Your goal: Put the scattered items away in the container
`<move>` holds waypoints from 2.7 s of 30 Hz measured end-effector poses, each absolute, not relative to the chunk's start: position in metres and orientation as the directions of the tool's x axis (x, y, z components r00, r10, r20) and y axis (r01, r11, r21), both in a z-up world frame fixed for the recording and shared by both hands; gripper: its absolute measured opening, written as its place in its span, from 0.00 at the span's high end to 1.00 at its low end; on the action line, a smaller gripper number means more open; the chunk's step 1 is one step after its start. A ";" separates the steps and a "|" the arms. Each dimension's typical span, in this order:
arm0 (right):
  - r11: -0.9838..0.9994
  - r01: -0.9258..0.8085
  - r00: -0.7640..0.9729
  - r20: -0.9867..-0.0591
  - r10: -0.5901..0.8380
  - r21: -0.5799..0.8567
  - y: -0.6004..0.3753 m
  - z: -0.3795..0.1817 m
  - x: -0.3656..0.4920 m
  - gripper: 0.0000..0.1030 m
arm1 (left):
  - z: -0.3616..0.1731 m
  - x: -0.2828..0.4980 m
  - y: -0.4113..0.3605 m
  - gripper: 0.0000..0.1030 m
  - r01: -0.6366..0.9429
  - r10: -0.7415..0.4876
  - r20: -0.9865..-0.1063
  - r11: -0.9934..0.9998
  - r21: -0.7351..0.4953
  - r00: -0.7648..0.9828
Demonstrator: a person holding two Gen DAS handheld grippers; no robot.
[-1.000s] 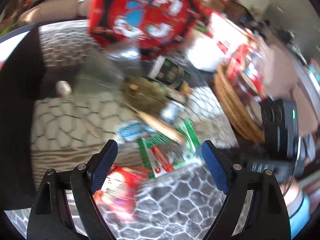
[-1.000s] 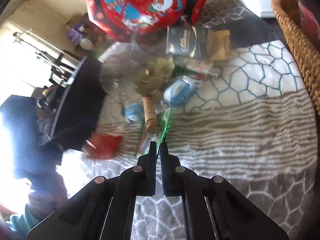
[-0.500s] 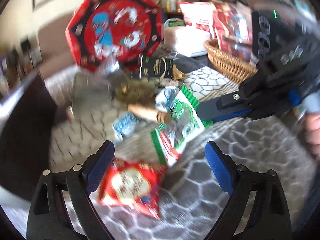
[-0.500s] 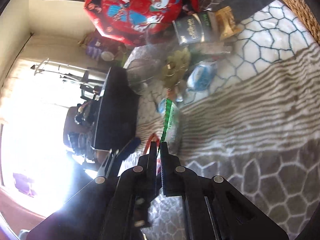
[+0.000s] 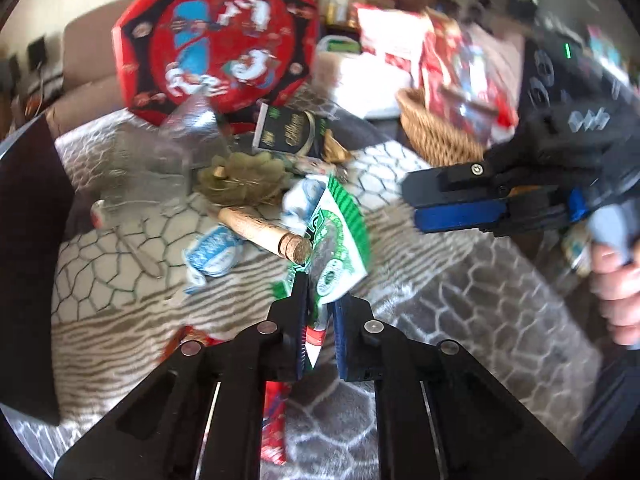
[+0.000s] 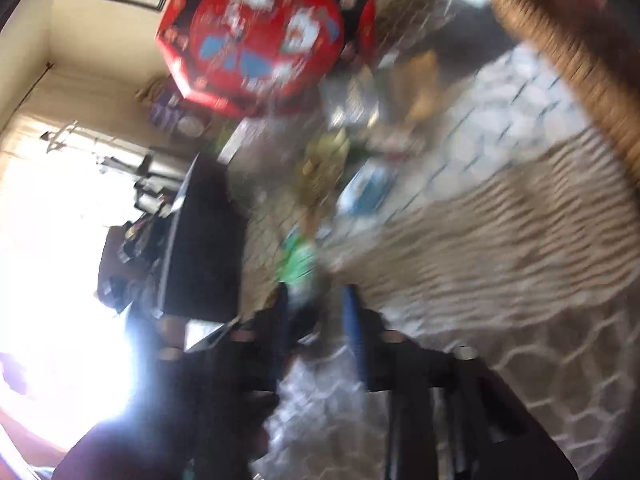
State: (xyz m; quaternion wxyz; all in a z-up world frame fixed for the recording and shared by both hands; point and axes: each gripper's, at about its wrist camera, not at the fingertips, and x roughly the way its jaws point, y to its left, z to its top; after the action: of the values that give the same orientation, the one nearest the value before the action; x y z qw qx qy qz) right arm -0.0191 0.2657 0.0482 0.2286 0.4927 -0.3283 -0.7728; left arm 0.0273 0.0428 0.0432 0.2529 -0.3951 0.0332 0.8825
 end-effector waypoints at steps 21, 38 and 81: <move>-0.528 -0.419 -0.524 -0.671 -0.524 0.739 0.258 -0.004 -0.102 0.78 | 0.085 0.027 -0.062 0.90 -0.387 0.525 -0.641 -0.850 -0.358 -0.560; -0.751 -0.179 -0.535 -0.703 -0.468 0.636 0.231 0.046 -0.088 0.97 | 0.085 0.020 -0.073 0.90 -0.384 0.581 -0.601 -0.814 -0.435 -0.549; -0.465 -0.409 -0.575 -0.617 -0.537 0.785 0.252 -0.011 -0.134 0.92 | 0.018 0.034 -0.054 0.50 -0.448 0.535 -0.793 -0.809 -0.381 -0.292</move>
State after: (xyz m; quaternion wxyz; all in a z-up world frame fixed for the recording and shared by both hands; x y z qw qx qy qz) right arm -0.1339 0.2515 -0.0109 0.0444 0.4590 -0.5154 -0.7223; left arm 0.0344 -0.0539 0.0179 0.3062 -0.5103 -0.0427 0.8025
